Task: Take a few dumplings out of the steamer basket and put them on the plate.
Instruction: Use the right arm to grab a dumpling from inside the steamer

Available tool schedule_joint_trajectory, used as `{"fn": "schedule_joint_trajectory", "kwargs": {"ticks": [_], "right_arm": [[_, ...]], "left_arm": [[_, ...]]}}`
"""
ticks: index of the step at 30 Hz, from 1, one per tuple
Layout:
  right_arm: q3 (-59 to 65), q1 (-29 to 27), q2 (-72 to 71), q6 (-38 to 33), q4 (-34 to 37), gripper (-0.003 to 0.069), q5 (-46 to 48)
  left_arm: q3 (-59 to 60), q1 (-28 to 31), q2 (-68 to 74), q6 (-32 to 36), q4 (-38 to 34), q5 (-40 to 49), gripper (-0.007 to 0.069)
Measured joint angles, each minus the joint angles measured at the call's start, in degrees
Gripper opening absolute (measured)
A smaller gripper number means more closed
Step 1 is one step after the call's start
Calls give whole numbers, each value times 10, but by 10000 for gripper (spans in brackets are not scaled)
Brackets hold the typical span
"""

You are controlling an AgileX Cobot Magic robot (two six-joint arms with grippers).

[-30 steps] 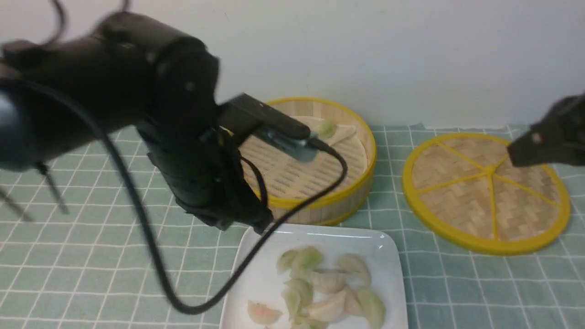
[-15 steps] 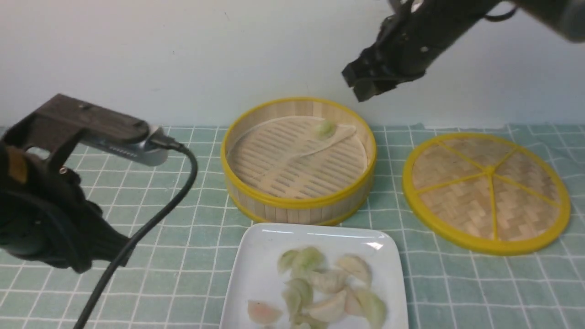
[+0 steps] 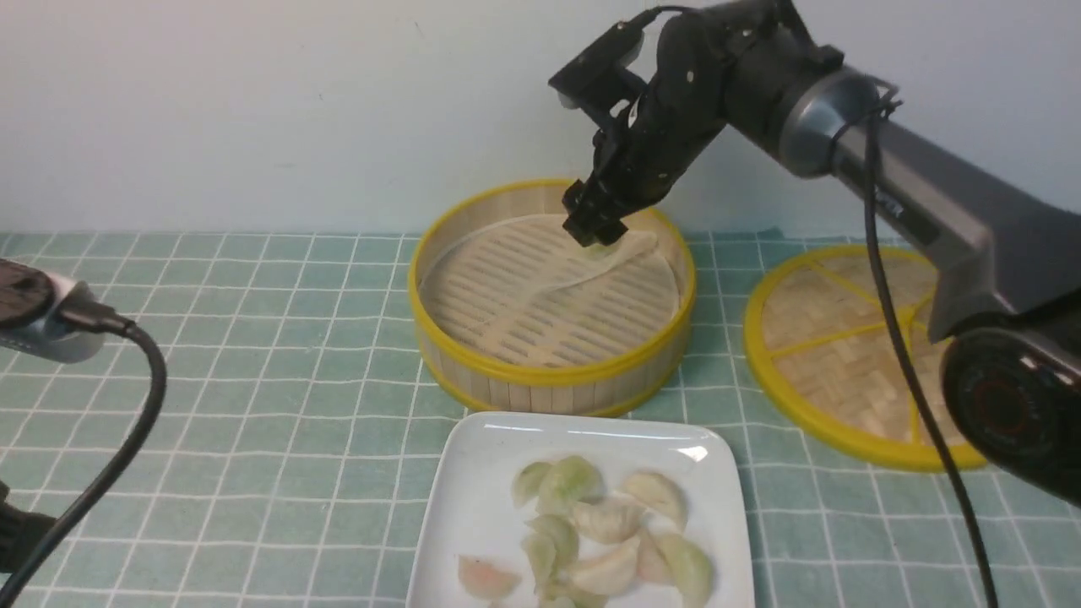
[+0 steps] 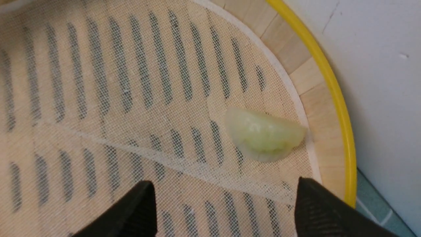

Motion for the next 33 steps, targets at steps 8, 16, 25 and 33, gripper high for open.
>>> {"fn": "schedule_joint_trajectory", "kwargs": {"ticks": [8,16,25,33], "right_arm": [[0,0,52,-28,-37,516,-69],[0,0,71,-39,-60,516,-124],[-7,1,83,-51,-67,468,-128],[-6,0,67,-29,-75,68,-79]], "left_arm": [[0,1,-20,0,16,2,-6],[0,1,-21,0,24,2,-6],[0,1,-21,0,26,2,-6],[0,1,-21,0,26,2,-6]]}}
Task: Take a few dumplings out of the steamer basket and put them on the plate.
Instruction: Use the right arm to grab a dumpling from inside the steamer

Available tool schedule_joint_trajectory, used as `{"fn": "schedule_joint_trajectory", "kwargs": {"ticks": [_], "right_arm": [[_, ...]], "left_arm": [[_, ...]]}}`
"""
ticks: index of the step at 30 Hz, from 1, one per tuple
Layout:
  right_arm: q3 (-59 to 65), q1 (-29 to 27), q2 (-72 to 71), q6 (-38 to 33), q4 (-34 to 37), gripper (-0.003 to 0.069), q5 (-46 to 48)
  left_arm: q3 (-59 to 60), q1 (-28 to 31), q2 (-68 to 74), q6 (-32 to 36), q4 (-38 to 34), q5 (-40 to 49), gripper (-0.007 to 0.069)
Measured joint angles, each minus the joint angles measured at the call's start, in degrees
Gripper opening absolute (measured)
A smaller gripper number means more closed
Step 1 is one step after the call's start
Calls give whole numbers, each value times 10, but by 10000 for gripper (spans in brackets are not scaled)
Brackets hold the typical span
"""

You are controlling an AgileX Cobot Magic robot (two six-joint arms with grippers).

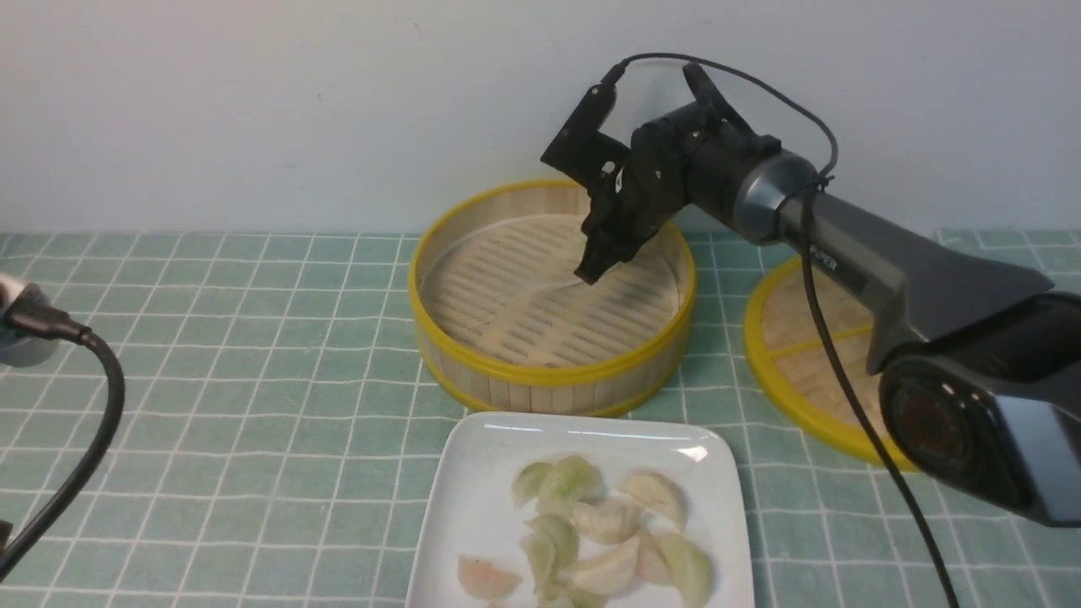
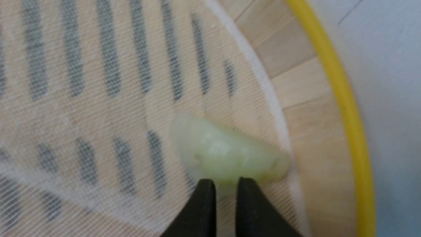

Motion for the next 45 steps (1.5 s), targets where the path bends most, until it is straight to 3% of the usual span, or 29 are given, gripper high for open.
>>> {"fn": "schedule_joint_trajectory", "kwargs": {"ticks": [2,8,17,21,24,25,26,32,38,43,45], "right_arm": [[2,0,-10,8,15,13,36],[2,0,-61,8,65,-13,86],[1,0,-53,-7,89,9,6],[1,-1,-41,-30,91,113,-16],[1,-4,-31,-54,85,298,-29],[1,-4,-30,-55,85,298,-30],[1,-6,-19,-66,80,407,-45],[1,-9,14,-93,66,634,-74],[1,-10,22,-127,73,687,-82],[-5,-12,27,-124,81,682,-80],[-5,-13,28,-106,90,643,-76]], "left_arm": [[0,0,0,0,1,0,-6],[0,0,0,0,2,0,-6],[0,0,0,0,6,0,-6],[0,0,0,0,10,0,-6],[0,0,0,0,11,0,-6],[0,0,0,0,12,0,-6],[0,0,0,0,14,0,-6],[0,0,0,0,20,0,-6],[0,0,0,0,23,0,-6],[0,0,0,0,23,0,-6],[0,0,0,0,23,0,-6]]}}
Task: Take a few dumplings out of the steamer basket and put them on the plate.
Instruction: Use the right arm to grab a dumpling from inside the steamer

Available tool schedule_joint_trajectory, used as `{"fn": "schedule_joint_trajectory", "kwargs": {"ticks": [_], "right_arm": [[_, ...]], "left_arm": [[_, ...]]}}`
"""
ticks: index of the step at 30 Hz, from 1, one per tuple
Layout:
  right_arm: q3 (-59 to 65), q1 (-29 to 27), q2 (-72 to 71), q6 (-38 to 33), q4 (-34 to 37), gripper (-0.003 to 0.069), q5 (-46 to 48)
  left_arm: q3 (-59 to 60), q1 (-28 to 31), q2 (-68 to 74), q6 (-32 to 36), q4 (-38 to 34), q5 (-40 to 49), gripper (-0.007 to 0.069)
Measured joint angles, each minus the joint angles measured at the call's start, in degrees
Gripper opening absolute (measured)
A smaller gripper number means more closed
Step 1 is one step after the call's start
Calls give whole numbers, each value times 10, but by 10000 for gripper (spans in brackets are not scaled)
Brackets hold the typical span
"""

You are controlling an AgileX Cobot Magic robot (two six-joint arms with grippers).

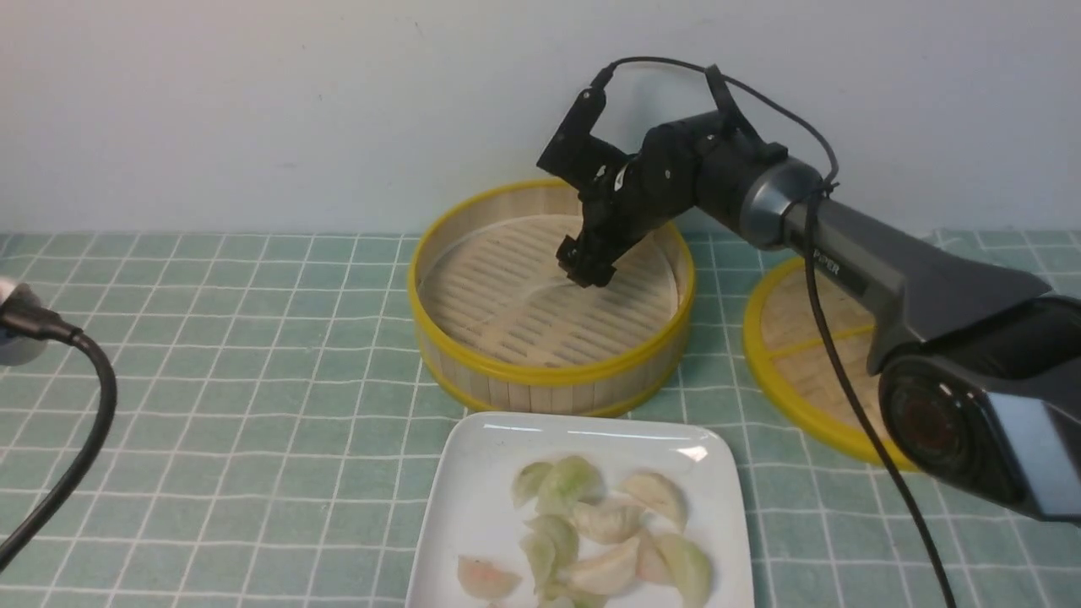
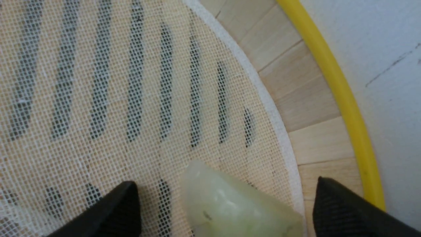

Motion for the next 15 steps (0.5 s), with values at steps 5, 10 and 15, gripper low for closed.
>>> {"fn": "schedule_joint_trajectory", "kwargs": {"ticks": [5,10,15], "right_arm": [[-3,1,2,32,4,392,12],[-6,0,3,62,6,349,14],[-5,0,-10,74,4,349,43]], "left_arm": [[0,0,0,0,1,0,-6],[0,0,0,0,4,0,-6],[0,0,0,0,5,0,-6]]}}
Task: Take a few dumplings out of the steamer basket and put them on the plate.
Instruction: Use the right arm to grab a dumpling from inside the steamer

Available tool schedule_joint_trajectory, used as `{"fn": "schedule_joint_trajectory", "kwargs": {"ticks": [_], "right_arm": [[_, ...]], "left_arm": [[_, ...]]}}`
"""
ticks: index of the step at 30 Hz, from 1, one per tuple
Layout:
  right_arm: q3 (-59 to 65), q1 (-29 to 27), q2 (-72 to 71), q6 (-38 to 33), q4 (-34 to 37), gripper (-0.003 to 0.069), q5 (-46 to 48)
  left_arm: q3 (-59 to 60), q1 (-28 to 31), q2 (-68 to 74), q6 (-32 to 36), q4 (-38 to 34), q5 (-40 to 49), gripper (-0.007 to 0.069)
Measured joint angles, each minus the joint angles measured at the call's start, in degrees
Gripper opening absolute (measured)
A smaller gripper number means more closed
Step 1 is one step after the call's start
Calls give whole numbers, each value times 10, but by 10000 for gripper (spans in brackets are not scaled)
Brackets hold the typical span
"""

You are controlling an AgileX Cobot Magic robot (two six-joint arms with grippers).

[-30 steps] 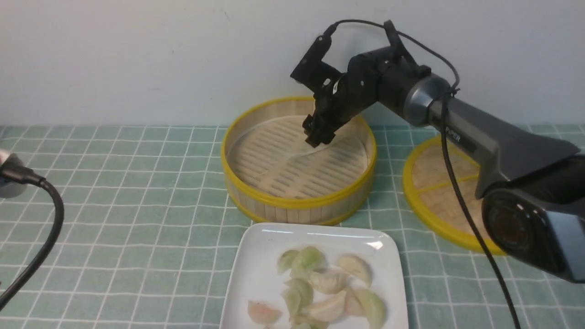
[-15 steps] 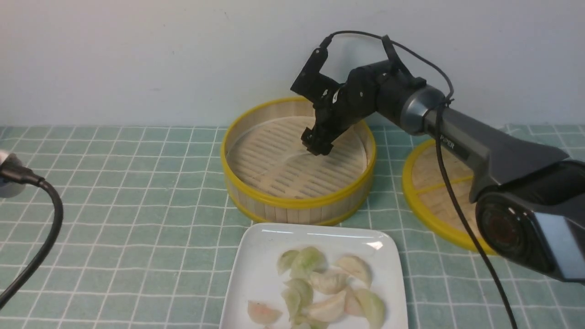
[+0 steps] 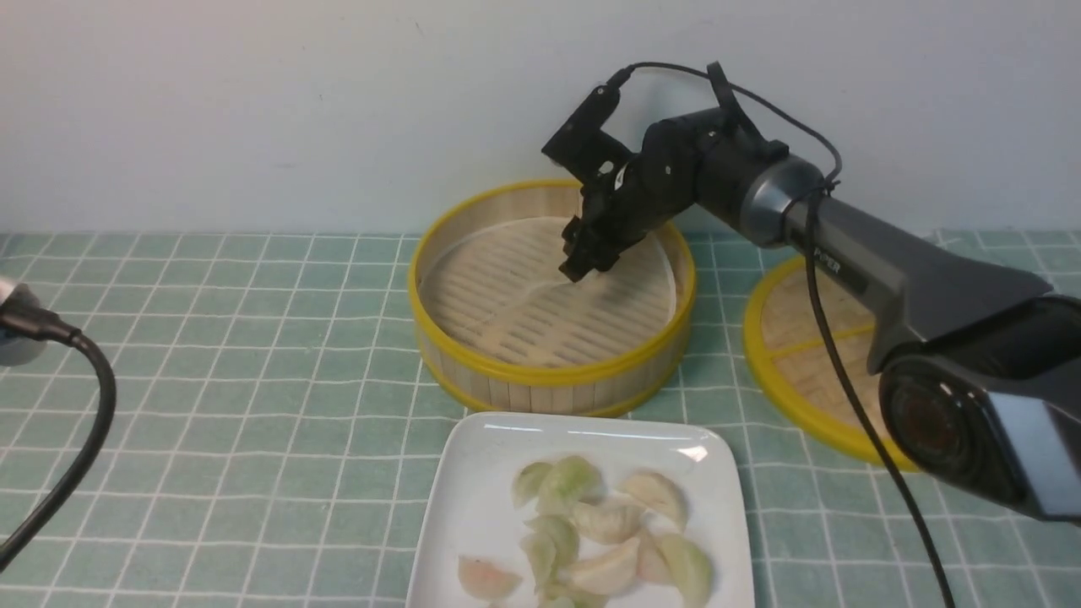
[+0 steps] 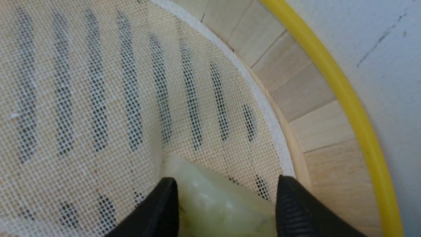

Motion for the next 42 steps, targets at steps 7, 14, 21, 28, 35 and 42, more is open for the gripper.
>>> {"fn": "schedule_joint_trajectory", "kwargs": {"ticks": [7,14,21,28,35,42], "right_arm": [[10,-1,-30,14,1,346,69],[11,-1,-39,14,0,344,55],[11,-1,-51,15,-1,343,39],[-28,-1,-61,32,-2,262,55],[-103,-1,-88,77,-2,-7,218],[-107,-1,-111,94,0,-13,228]], "left_arm": [[0,0,0,0,0,0,-6],[0,0,0,0,0,0,-6],[0,0,0,0,0,0,-6],[0,0,0,0,0,0,-6],[0,0,0,0,0,0,-6],[0,0,0,0,0,0,-6]]}}
